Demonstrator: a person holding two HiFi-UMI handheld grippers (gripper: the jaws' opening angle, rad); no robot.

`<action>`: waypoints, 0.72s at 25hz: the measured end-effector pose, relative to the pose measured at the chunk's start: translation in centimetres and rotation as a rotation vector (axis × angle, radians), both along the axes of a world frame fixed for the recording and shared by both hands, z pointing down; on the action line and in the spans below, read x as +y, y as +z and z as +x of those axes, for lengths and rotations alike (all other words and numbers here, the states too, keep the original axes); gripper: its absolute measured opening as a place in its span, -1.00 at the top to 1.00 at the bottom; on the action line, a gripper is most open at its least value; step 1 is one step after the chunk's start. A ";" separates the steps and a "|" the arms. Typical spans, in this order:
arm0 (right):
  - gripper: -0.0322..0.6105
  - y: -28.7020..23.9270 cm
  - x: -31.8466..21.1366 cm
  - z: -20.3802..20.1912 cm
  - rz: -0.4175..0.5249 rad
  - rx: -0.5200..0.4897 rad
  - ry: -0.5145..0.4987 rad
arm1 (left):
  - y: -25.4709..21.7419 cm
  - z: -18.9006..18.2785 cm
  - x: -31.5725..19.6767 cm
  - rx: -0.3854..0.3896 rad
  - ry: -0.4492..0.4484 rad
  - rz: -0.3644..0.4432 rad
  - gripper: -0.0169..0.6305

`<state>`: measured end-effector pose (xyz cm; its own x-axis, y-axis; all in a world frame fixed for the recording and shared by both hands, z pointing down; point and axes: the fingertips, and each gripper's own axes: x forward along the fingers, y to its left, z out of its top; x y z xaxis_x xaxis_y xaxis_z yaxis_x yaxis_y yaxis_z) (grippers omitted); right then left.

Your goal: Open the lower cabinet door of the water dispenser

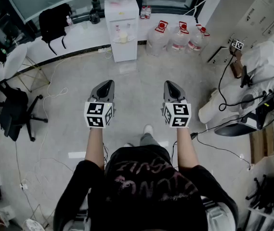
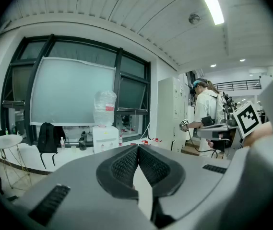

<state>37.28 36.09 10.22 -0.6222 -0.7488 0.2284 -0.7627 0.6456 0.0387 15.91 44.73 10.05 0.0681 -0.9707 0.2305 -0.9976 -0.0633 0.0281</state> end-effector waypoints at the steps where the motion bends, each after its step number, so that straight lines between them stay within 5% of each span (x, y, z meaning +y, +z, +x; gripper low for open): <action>1: 0.86 0.0 -0.1 -0.2 -0.001 0.001 0.001 | 0.1 -0.1 0.0 0.001 0.001 -0.001 0.91; 18: 0.86 0.6 -1.3 -2.2 0.002 0.028 0.004 | 1.2 -1.7 -1.5 0.011 0.030 -0.021 0.91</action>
<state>35.09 34.79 10.83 -0.6129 -0.7517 0.2437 -0.7637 0.6426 0.0613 14.25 43.19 11.20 0.0992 -0.9632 0.2497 -0.9949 -0.0921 0.0403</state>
